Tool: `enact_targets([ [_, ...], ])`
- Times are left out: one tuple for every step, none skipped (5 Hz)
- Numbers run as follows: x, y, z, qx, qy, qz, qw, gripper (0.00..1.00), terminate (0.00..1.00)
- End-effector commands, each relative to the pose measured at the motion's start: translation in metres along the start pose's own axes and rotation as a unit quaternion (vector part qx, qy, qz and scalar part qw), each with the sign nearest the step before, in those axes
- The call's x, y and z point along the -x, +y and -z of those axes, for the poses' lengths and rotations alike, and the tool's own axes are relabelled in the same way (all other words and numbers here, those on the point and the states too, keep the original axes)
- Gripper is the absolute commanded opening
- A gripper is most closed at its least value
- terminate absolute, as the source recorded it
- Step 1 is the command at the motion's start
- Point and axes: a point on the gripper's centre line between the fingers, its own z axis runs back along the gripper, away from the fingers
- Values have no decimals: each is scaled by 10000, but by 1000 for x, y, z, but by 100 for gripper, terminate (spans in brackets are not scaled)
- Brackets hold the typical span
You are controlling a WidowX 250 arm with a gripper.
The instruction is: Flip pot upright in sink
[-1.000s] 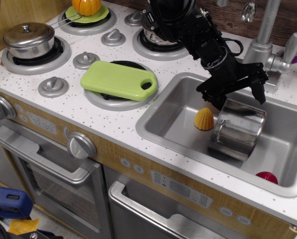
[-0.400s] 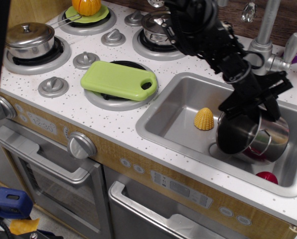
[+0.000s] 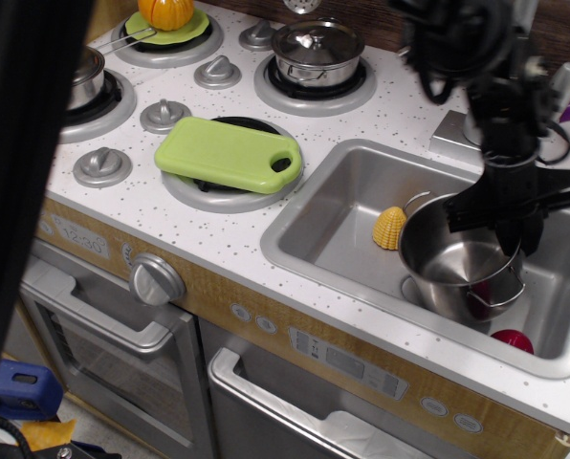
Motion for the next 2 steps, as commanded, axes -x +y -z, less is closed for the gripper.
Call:
enact_targets([
  [-12,-6,-28,-352,27,542,9979,0,0],
  [-8,1,-27,-582,161,816,9948,100,0],
])
